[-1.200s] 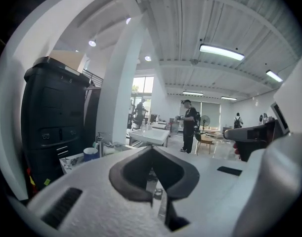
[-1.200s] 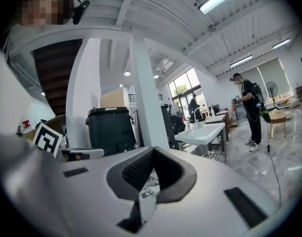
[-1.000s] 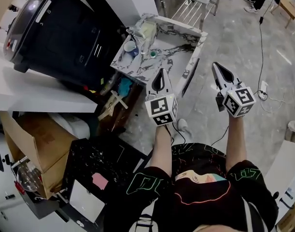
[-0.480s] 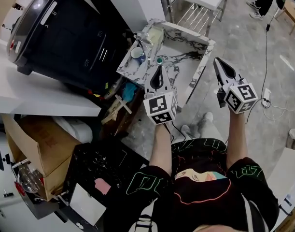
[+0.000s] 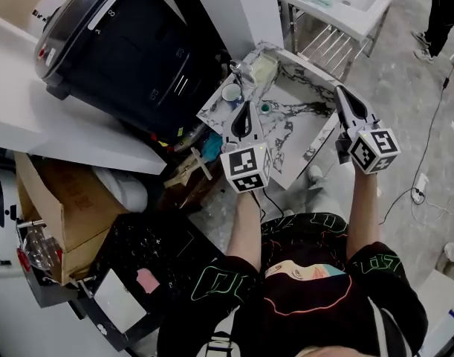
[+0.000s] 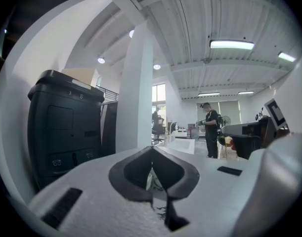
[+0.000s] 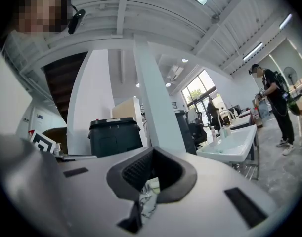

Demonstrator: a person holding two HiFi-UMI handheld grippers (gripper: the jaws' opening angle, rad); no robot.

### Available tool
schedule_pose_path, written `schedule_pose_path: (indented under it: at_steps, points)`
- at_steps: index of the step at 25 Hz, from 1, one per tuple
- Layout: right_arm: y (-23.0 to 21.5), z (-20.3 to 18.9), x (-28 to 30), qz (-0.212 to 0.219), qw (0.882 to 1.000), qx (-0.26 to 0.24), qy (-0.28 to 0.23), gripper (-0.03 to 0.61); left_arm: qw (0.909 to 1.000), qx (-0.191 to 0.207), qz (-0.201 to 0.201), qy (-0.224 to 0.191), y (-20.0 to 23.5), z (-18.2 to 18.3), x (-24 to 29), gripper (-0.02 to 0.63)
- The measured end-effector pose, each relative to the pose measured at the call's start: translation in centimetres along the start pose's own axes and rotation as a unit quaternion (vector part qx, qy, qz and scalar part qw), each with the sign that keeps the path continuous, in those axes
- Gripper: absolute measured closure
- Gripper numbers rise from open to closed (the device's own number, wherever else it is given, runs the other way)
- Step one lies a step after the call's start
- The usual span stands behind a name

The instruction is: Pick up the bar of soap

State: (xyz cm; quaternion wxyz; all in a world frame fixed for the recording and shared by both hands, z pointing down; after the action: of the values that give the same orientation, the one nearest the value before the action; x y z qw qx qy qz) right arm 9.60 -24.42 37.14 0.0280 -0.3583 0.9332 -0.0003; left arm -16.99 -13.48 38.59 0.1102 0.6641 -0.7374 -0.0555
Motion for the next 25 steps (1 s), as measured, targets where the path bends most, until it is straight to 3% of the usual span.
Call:
schedule_pose_path:
  at_steps: [5, 10, 16, 25]
  points:
    - [-2.6, -1.7, 5.5, 0.044, 0.999, 0.005, 0.017, 0.572, 0.9993, -0.001, 0.036, 0.012, 0.6, -0.8, 3.7, 0.606]
    - [-6.2, -3.7, 9.6, 0.061, 0.997, 0.027, 0.031, 0.572, 0.9979, 0.002, 0.055, 0.036, 0.1, -2.5, 7.2, 0.606]
    - [-8.4, -5.8, 14.2, 0.102, 0.993, 0.042, 0.048, 0.572, 0.9925, -0.003, 0.109, 0.056, 1.0, -3.8, 8.5, 0.606]
    - [-7.8, -7.4, 21.7, 0.203, 0.977, 0.014, 0.066, 0.572, 0.9808, -0.022, 0.183, 0.063, 2.2, -4.9, 8.8, 0.606]
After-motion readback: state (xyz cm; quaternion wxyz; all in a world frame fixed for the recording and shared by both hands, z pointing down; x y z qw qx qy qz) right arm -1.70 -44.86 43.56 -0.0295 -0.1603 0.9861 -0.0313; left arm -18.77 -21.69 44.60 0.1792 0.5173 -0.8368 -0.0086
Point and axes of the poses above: the fingertips, and each gripper's own axes: x forward along the fingers, y to its left, z out of its top, the point moved 9 cm from there along -x, backward along the fingers, and after that the axes turned 13 degrees about -x, right-handed, at the moved point
